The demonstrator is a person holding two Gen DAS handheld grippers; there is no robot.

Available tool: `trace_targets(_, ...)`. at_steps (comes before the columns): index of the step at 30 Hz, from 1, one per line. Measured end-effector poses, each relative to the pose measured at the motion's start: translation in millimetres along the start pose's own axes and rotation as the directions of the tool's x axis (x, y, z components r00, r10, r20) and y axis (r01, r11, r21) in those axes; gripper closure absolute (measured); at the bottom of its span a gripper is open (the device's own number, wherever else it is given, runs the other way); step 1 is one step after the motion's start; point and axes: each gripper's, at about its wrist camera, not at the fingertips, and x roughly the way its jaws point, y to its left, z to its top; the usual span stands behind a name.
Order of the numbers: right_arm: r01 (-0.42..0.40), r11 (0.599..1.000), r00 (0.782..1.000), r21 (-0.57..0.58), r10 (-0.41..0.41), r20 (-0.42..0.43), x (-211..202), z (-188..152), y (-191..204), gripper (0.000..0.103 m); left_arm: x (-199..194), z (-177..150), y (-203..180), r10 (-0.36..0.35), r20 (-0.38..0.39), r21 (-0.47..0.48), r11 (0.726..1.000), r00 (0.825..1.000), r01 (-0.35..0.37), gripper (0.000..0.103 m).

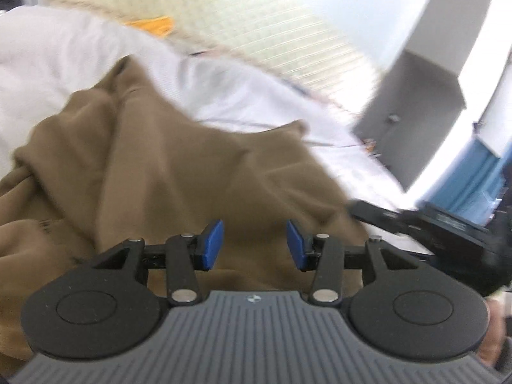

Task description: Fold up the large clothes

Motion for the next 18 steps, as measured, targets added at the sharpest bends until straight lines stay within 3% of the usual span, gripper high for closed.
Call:
trace_targets(4,-0.022,0.999,1.000,0.049,0.022,-0.003,13,6,-8,0.050,5,-5,-18,-0.117,0.004,0.023,0.993,0.993,0.117,0.053)
trace_targets(5,-0.033,0.998,0.999,0.056,0.034,-0.012,16,7,-8,0.051,8,-8,-25,-0.119,-0.017,0.048,0.992,0.993,0.119,0.053)
trace_targets(7,-0.047,0.998,0.999,0.046,0.048,-0.025,17,6,-5,0.063,13,-12,-32,-0.091,-0.039,0.075,0.993,0.995,0.093,0.053)
trace_targets(8,-0.049,0.998,0.998,0.026,0.049,-0.025,15,6,-1,0.070,17,-13,-32,-0.094,-0.050,0.059,0.994,0.994,0.097,0.053)
trace_targets(11,-0.018,0.997,0.999,-0.074,0.015,-0.035,11,8,13,0.076,26,-16,-25,-0.106,-0.075,0.002,0.994,0.992,0.106,0.053)
trace_targets(14,-0.008,0.994,1.000,-0.109,0.005,-0.027,3,11,18,0.090,28,-16,-26,-0.089,-0.083,0.015,0.996,0.992,0.091,0.053)
trace_targets(18,0.044,0.988,0.999,-0.145,-0.044,-0.001,-7,11,24,0.093,28,-22,-32,-0.081,-0.100,0.047,0.995,0.992,0.086,0.053)
